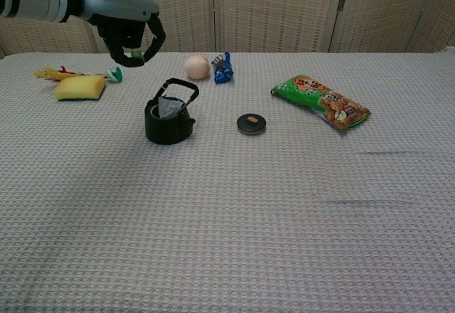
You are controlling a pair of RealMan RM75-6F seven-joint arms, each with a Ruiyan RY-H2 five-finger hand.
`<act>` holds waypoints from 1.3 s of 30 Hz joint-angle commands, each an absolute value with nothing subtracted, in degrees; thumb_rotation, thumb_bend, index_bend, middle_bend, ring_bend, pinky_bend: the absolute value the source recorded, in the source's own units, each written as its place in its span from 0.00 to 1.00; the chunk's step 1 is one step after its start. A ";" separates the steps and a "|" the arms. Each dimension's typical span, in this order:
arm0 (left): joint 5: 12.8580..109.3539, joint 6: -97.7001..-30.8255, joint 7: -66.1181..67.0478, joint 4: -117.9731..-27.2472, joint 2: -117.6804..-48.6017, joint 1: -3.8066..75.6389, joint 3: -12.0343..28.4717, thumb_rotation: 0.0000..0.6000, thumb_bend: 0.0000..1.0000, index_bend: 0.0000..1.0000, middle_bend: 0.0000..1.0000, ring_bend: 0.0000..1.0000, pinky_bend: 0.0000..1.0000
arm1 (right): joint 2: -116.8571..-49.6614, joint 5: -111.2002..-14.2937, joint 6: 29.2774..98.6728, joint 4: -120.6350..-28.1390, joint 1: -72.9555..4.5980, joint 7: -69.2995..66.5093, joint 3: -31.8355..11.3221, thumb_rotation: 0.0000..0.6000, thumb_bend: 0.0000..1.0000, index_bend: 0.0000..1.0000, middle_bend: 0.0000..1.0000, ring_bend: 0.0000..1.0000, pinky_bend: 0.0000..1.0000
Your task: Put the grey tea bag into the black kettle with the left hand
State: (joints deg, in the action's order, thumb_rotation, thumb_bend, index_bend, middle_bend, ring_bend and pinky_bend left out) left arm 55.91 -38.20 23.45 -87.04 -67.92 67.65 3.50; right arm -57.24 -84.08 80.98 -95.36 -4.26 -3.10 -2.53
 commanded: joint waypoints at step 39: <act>52.77 -25.92 5.57 -94.04 -63.53 62.34 4.46 1.00 0.54 0.00 1.00 0.99 1.00 | -57.24 -88.49 84.63 -95.33 -2.51 -3.57 -1.09 1.00 0.13 0.00 0.00 0.00 0.00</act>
